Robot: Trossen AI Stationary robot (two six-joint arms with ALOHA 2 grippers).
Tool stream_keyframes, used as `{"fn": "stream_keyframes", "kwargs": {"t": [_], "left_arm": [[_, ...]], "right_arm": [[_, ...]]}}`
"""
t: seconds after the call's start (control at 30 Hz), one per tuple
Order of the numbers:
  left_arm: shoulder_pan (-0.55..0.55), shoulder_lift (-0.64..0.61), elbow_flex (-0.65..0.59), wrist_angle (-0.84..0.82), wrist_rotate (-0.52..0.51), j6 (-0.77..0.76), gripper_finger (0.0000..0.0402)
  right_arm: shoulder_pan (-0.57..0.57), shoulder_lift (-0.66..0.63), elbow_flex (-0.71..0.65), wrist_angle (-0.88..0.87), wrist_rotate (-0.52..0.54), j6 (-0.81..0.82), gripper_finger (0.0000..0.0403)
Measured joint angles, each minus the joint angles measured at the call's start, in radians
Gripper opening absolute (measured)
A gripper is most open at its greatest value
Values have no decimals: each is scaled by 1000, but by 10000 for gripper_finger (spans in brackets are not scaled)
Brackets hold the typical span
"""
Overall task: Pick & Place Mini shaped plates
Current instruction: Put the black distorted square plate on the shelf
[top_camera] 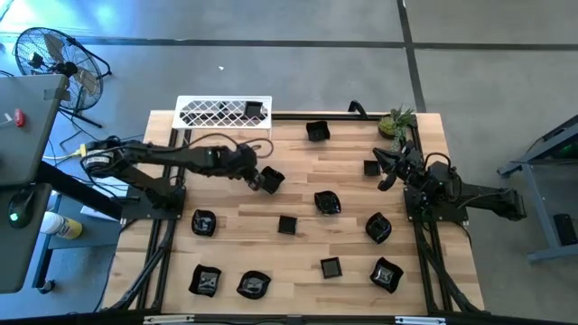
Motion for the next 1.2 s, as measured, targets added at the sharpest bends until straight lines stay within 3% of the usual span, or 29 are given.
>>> {"fn": "stream_keyframes", "kwargs": {"t": [0.17, 0.53, 0.67, 0.93, 1.2], "left_arm": [[68, 33, 1, 39, 73, 61, 156], [73, 154, 0, 96, 150, 102, 154], [72, 153, 0, 97, 160, 106, 124], [73, 153, 0, 89, 172, 121, 14], [73, 116, 67, 2, 233, 157, 2]], "right_arm": [[0, 0, 0, 0, 0, 0, 16], [0, 0, 0, -1, 0, 1, 16], [0, 0, 0, -1, 0, 0, 16], [0, 0, 0, 0, 0, 0, 17], [0, 0, 0, -1, 0, 1, 16]]}}
